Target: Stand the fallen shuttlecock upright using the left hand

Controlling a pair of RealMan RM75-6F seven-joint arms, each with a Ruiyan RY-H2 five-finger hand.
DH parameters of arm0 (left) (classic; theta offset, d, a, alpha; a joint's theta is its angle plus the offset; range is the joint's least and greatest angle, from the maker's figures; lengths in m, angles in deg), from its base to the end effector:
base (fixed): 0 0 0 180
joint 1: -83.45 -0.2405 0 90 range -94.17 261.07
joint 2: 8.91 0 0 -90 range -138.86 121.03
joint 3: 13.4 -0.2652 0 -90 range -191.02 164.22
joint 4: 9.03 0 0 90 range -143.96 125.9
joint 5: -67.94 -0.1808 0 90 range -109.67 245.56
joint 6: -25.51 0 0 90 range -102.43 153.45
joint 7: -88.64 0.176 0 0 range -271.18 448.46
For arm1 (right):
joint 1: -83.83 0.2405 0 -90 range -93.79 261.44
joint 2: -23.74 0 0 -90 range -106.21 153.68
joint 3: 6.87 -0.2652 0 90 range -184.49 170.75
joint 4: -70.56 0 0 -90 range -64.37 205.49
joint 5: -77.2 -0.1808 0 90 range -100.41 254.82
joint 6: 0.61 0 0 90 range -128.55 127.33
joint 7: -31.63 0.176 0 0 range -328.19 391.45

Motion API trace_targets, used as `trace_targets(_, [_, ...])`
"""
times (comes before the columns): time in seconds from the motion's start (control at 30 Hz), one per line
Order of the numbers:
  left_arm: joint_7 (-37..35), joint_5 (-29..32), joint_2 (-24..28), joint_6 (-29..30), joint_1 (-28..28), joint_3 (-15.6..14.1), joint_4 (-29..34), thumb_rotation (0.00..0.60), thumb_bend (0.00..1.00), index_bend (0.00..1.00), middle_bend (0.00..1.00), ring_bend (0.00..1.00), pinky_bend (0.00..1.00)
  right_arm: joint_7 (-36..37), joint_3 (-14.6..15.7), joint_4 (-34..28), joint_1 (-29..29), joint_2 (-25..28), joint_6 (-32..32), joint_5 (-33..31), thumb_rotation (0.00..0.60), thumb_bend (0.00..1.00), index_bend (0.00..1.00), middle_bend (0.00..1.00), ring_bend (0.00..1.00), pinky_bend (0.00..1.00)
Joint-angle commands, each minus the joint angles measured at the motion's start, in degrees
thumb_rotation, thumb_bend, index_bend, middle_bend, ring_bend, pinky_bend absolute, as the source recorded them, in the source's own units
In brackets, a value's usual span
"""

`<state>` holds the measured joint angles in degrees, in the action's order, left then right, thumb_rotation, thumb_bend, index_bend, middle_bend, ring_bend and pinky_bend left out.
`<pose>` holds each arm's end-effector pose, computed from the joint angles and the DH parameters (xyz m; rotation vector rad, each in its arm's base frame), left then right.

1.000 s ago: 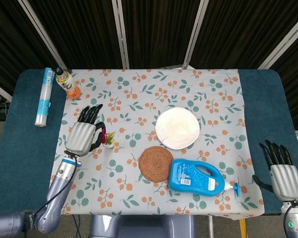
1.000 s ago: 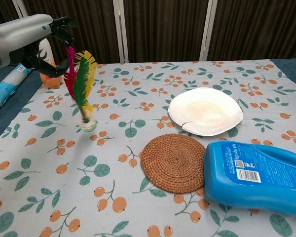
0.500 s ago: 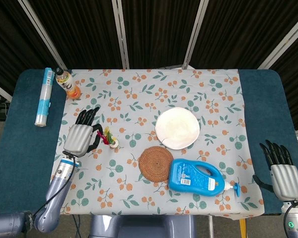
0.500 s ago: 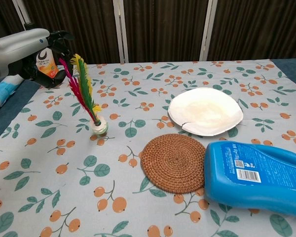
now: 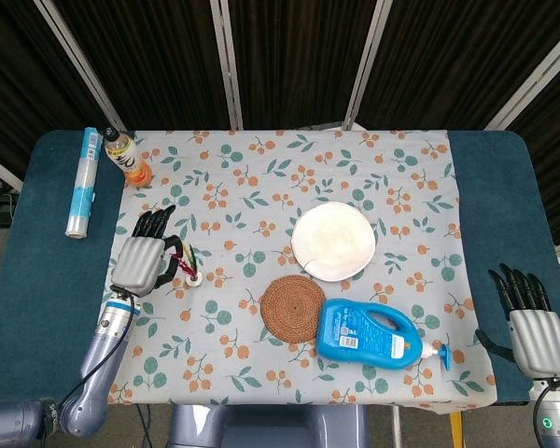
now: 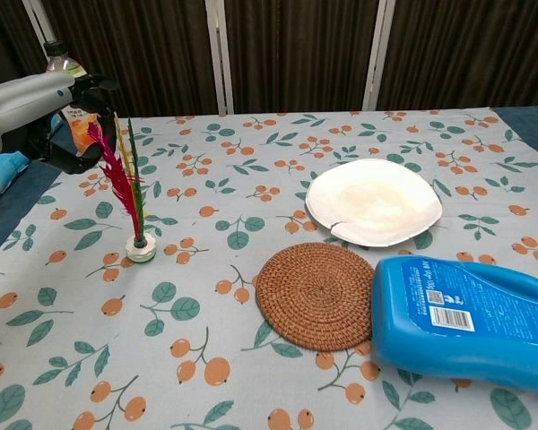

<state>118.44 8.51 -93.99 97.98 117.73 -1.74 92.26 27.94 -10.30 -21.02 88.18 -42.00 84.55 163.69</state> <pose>-0.1568 0.3383 0.0556 -1.5855 -0.9807 -0.9963 -0.3076 -0.2104 0.1830 1.3972 -0.8599 0.8760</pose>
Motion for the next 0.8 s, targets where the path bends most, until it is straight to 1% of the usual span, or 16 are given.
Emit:
trace_targets(0.03, [-0.30,-0.22,0.12,-0.01,-0.07,0.01,-0.19,0.600,0.56,0.43,0.00,0.00,0.00,0.00,0.00,0.00,0.00,-0.01,-0.02,-0.04,0.600,0.12,0.06,0.00,0.00,0.00])
trace_targets(0.07, [-0.37,-0.38,0.16,0.04,-0.09,0.00,-0.30,0.600,0.56,0.39,0.00,0.00,0.00,0.00,-0.01,-0.02,0.00,0.00,-0.04,-0.06,0.600,0.12,0.06,0.00,0.00,0.00])
trace_targets(0.2, [-1.12,-1.26,0.38,0.18,-0.26,-0.11,-0.44,0.600,0.51,0.26,0.00,0.00,0.00,-0.02,-0.04,-0.01,-0.01,0.00,-0.01,-0.08,0.600,0.12,0.06,0.00,0.00,0.00])
trace_targets(0.27, [-1.43,-1.88,0.59,0.36,-0.35,-0.13,-0.36,0.600,0.48,0.17,0.00,0.00,0.00,-0.05,-0.04,0.01,-0.02,0.00,0.04,-0.03,0.600,0.12,0.07,0.00,0.00,0.00])
trace_targets(0.37, [-1.22,-2.63,0.96,1.14,-0.55,-0.07,-0.08,0.600,0.45,0.06,0.00,0.00,0.00,-0.06,-0.03,0.04,-0.04,0.00,0.08,0.00,0.600,0.12,0.06,0.00,0.00,0.00])
trace_targets(0.47, [-1.12,-3.79,1.29,2.30,-0.84,0.03,0.30,0.600,0.44,0.03,0.00,0.00,0.00,-0.17,-0.09,0.13,-0.08,-0.06,0.18,-0.08,0.600,0.12,0.07,0.00,0.00,0.00])
trace_targets(0.6, [-1.82,-6.06,3.18,4.05,-1.96,-0.32,2.36,0.600,0.43,0.03,0.00,0.00,0.00,-0.32,-0.14,0.00,-0.12,0.02,0.02,-0.43,0.600,0.12,0.06,0.00,0.00,0.00])
trace_targets(0.7, [-2.76,-8.76,5.82,5.98,-3.84,-1.72,4.95,0.600,0.42,0.03,0.00,0.00,0.00,-0.37,-0.17,-0.02,-0.09,0.04,-0.03,-0.47,0.600,0.12,0.06,0.00,0.00,0.00])
trace_targets(0.8, [-3.69,-12.39,9.29,8.98,-6.82,-4.27,7.05,0.600,0.41,0.04,0.00,0.00,0.00,-0.60,-0.15,-0.05,-0.09,0.03,-0.11,-0.53,0.600,0.12,0.06,0.00,0.00,0.00])
